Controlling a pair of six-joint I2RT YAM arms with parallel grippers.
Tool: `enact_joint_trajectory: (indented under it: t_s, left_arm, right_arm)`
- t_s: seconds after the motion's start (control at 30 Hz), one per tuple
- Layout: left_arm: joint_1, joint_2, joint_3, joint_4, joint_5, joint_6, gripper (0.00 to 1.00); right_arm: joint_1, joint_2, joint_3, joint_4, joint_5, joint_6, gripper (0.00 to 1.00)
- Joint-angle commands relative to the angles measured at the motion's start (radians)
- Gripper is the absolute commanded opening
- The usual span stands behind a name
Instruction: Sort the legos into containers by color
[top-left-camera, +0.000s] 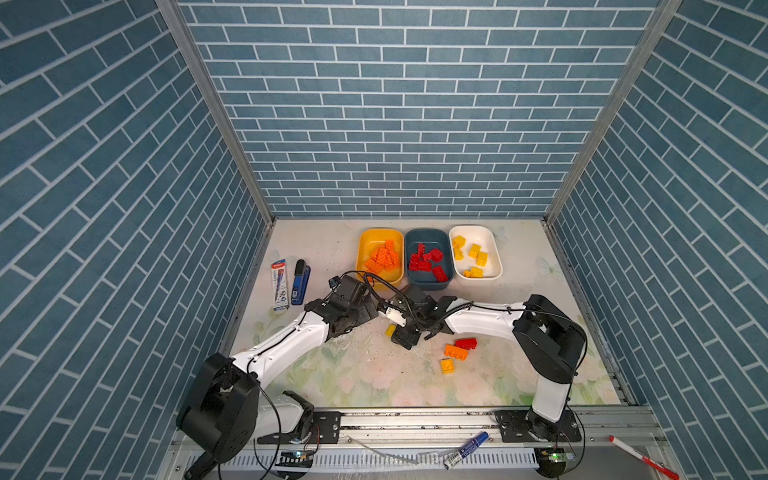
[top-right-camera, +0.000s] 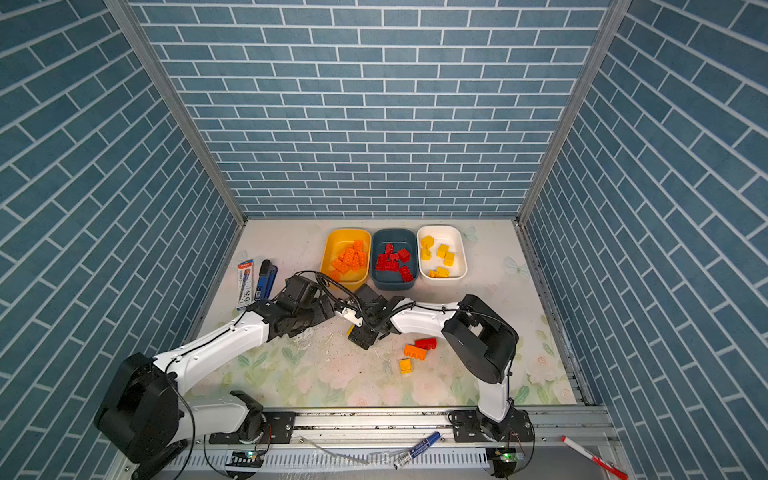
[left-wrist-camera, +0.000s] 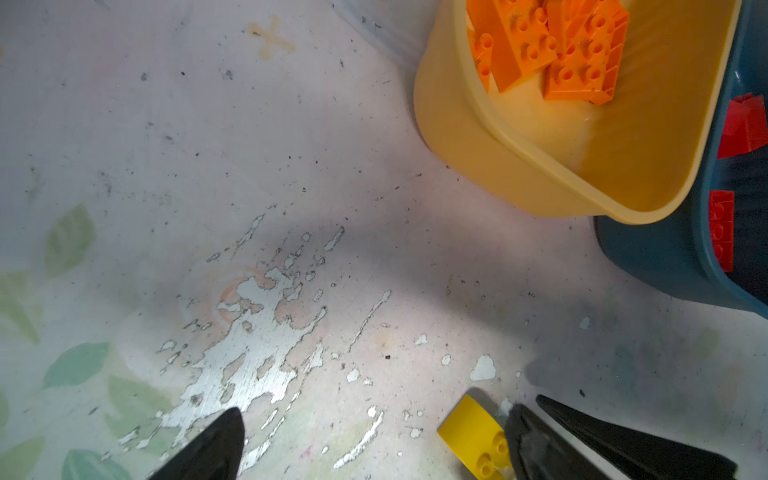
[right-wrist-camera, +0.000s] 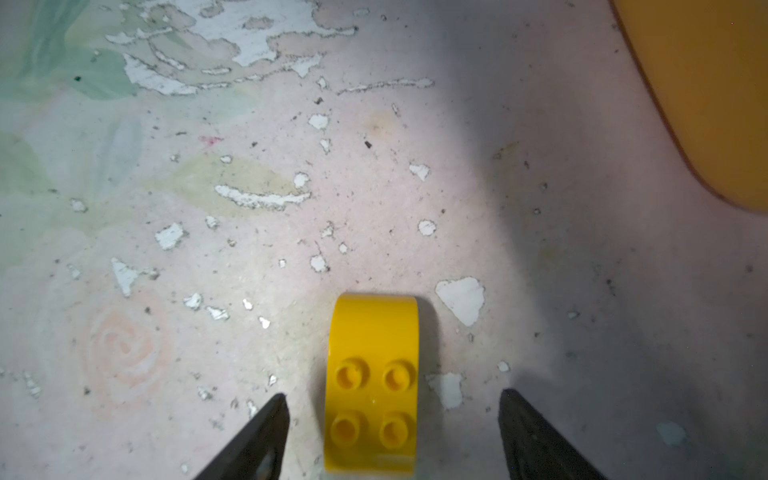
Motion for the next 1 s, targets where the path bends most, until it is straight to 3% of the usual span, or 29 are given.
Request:
enact_joint_trajectory:
  t_s: [0.0, 0.27, 0.47, 0.67, 0.8, 0.97]
  left_arm:
    - [0.006, -0.023, -0.012, -0.015, -0.024, -0.006, 0.99]
    - [0.007, -0.021, -0.017, -0.003, -0.02, -0.003, 0.99]
    - [0.006, -0.021, -0.028, 0.004, -0.017, -0.001, 0.99]
    - [0.007, -0.02, -0.023, 0.007, -0.015, 0.013, 0.99]
    - [0.004, -0.021, -0.01, 0.004, -0.015, 0.033, 0.99]
    - [-0.022, 0.007, 0.023, 0.012, -0.014, 0.073, 0.99]
  right_arm:
    - [0.022, 0.032, 0.057, -0.021, 0.015, -0.049, 0.75]
    - [0.043, 0.071, 0.074, -0.033, 0.091, -0.033, 0.65]
    - [0.042, 0.053, 0.054, -0.024, 0.146, -0.022, 0.48]
    - [0.029, -0.04, -0.036, 0.065, 0.098, -0.021, 0.35]
    - [-0.013, -0.122, -0.108, 0.109, 0.102, 0.013, 0.32]
    - [-0.152, -0.267, -0.237, 0.207, 0.027, 0.105, 0.31]
